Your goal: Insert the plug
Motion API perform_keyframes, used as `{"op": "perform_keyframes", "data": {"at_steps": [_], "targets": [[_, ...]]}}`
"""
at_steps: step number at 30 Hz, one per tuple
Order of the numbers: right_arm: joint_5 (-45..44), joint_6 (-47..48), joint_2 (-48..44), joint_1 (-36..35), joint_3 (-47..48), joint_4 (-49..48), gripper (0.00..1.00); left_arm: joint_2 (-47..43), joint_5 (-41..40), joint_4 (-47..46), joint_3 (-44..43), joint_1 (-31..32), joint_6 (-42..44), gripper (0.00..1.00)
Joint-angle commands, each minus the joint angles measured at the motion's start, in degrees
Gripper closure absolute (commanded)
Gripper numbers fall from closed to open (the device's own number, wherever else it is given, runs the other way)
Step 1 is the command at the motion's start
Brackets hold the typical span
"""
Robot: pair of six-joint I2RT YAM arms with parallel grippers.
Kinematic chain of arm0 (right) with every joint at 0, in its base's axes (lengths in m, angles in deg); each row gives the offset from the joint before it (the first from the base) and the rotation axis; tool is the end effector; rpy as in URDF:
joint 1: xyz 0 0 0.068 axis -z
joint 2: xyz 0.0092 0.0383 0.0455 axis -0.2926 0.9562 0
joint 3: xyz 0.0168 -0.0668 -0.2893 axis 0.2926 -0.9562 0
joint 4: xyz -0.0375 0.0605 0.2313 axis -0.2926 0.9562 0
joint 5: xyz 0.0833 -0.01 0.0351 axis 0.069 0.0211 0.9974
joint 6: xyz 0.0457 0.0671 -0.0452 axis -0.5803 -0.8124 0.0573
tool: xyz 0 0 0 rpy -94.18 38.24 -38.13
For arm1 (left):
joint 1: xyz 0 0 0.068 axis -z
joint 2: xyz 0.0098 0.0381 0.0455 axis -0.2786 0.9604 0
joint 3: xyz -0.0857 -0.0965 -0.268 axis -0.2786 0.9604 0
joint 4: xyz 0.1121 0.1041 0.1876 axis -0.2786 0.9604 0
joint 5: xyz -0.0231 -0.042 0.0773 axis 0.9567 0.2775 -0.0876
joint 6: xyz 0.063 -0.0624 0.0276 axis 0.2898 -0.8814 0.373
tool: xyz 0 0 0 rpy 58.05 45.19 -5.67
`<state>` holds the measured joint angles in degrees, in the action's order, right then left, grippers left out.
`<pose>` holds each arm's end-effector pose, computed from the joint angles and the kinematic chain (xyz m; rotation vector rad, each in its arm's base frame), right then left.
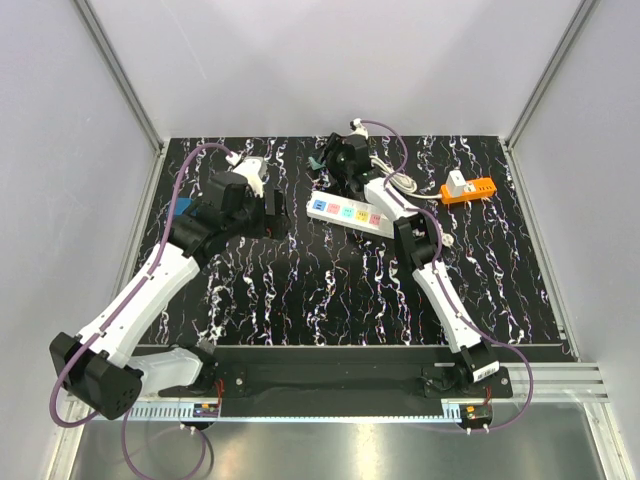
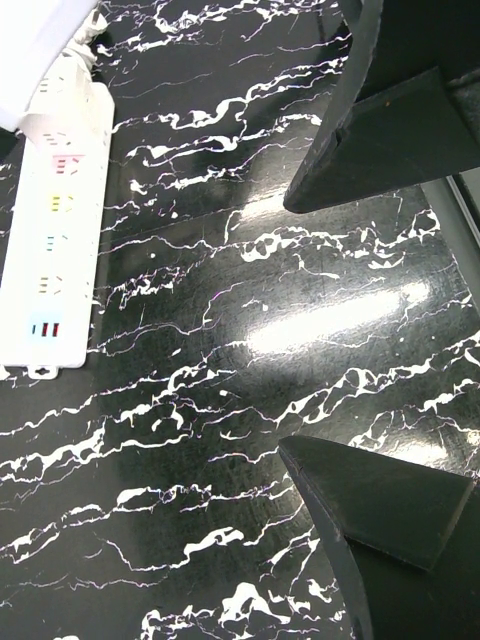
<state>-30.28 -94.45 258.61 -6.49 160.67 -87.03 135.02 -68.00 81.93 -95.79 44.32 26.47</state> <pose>0.6263 0.2837 0.1125 0.1897 1.9170 0.8803 0.2288 -0.1225 0.3461 0.1983 2.2301 -0.4454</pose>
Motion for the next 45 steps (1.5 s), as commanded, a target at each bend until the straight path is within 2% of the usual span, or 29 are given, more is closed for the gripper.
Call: {"op": "perform_keyframes", "data": {"at_steps": [1, 7, 14, 29, 35, 38, 41, 43, 44, 45], "targets": [[2.75, -3.78, 1.30, 0.74, 3.29, -4.18, 0.36, 0.23, -0.27, -3.03, 0.27, -0.63, -0.04, 0.01], [11.62, -3.26, 3.06, 1.01, 5.66, -5.59, 0.36, 0.15, 1.38, -2.94, 0.18, -0.89, -0.30, 0.01], [19.00, -3.60, 2.44, 0.74, 4.35, -5.76, 0.44, -0.12, 2.27, -3.03, 0.10, -0.98, -0.48, 0.01], [27.89, -0.62, 1.22, -2.51, 5.67, -3.31, 0.40, 0.23, 2.01, -3.29, 0.36, -1.60, -0.48, 0.01], [32.10, 4.38, -2.73, -3.74, 3.29, -0.51, 0.41, -0.29, 0.25, -3.29, 0.54, -1.77, -0.30, 0.01], [32.46, 8.86, -8.44, -3.91, 0.40, 1.09, 0.39, -0.73, -4.48, -3.82, 0.71, -1.77, 0.31, 0.01], [31.23, 13.60, -18.52, -3.83, -5.21, 3.10, 0.36, -0.64, -7.21, -3.65, -0.60, -2.21, 0.05, 0.01], [30.62, 14.76, -23.37, -3.74, -8.29, 5.48, 0.30, -0.82, -7.83, -3.82, -2.44, -2.39, -0.04, 0.01], [28.52, 15.28, -34.97, -3.04, -17.36, 8.62, 0.27, -0.38, -9.83, -4.25, -4.54, -2.74, 0.48, 0.01], [28.50, 15.38, -35.08, -3.04, -17.45, 8.65, 0.27, -0.38, -10.81, -4.87, -4.56, -2.83, 0.75, 0.01]]}}
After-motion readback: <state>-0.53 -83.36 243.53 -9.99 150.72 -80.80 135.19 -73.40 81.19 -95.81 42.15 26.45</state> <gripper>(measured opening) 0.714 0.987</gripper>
